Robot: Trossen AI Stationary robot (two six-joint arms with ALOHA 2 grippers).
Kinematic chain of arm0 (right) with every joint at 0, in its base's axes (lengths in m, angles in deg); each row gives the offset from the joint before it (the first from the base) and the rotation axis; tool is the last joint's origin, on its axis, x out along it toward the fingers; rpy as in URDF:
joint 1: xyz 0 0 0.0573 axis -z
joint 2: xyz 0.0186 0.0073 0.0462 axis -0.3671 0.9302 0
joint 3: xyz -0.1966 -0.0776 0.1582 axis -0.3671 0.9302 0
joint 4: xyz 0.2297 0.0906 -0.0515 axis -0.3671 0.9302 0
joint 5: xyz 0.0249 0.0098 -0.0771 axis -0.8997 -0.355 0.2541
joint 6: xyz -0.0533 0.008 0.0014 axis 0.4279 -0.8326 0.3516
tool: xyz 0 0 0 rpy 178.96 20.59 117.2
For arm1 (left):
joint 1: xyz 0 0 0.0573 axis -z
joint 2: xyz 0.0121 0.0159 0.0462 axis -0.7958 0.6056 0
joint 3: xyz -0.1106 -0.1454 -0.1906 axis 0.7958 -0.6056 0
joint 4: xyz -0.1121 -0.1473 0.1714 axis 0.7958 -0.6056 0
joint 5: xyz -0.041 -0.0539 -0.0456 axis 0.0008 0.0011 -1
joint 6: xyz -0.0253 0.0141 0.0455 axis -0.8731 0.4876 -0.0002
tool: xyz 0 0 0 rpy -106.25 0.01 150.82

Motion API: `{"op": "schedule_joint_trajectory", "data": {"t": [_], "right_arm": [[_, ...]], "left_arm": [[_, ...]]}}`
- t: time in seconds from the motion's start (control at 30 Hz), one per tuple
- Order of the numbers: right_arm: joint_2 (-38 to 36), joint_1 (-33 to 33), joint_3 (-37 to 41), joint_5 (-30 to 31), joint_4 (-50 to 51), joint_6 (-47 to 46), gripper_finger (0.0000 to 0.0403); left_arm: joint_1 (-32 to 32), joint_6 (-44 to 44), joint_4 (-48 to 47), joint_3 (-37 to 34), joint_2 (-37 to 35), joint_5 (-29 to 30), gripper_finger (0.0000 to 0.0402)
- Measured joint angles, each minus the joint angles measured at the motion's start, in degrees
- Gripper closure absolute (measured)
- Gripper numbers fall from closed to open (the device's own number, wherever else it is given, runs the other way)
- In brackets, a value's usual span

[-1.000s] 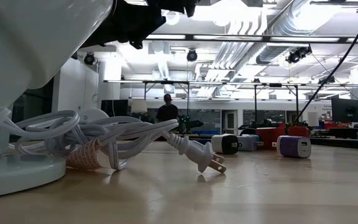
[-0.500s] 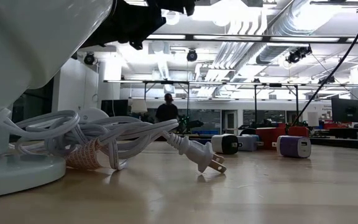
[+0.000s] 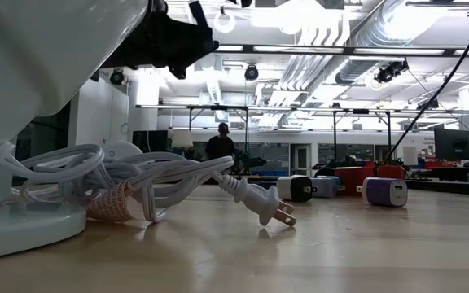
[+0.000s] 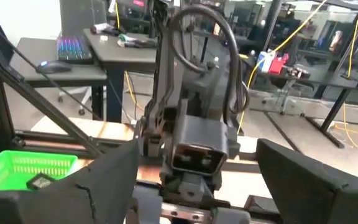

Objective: Pick & Place Office items
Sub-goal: Put the bottom blue digital timer into the green basket

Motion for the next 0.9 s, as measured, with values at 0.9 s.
{"op": "schedule_joint_trajectory", "data": {"t": [0.9], "right_arm": [[0.0, -3.7, 0.0, 0.6, 2.3, -6.0, 0.0092]], "left_arm": [[10.5, -3.2, -79.3, 0.0, -53.8, 4.1, 0.0243]]}}
